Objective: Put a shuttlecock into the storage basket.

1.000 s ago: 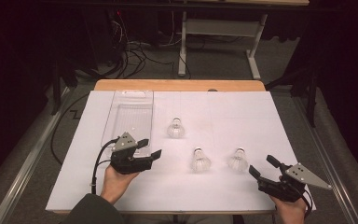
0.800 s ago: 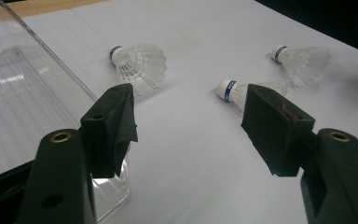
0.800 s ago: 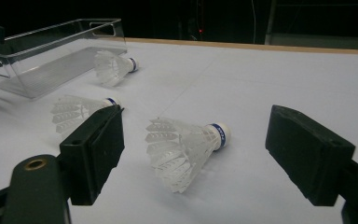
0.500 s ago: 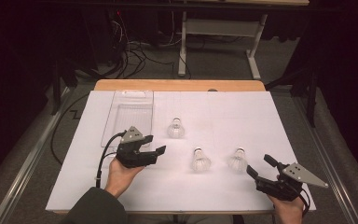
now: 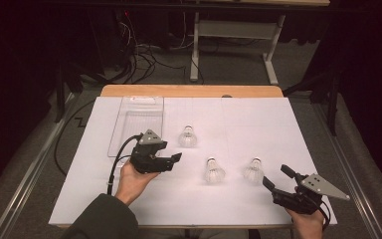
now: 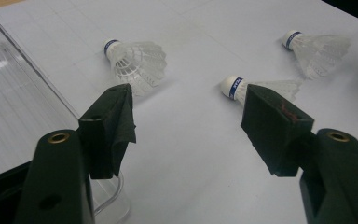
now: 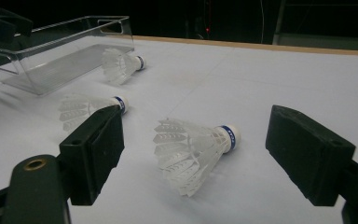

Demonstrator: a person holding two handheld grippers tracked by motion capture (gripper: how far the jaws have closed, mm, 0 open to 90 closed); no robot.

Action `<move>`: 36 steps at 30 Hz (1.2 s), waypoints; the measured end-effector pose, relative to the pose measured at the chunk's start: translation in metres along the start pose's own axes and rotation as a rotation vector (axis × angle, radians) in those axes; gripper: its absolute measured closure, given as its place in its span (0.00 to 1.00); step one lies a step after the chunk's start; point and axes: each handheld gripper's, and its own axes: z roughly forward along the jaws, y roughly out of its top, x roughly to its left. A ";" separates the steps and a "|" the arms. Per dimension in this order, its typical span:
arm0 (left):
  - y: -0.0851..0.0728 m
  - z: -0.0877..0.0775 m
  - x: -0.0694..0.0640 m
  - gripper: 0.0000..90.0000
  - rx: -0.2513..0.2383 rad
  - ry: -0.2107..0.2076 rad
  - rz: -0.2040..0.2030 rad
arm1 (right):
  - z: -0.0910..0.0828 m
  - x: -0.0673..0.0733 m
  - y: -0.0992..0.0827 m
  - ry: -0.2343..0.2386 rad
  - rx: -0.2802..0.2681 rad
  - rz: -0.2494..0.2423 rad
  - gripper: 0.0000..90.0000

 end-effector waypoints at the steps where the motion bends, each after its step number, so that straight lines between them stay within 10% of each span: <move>1: 0.002 0.000 0.000 0.38 0.007 0.004 0.004 | 0.000 0.000 0.000 0.001 0.000 -0.001 0.22; 36: 0.047 0.038 0.006 0.35 0.324 0.020 0.029 | 0.001 0.001 0.000 0.007 0.006 -0.014 0.22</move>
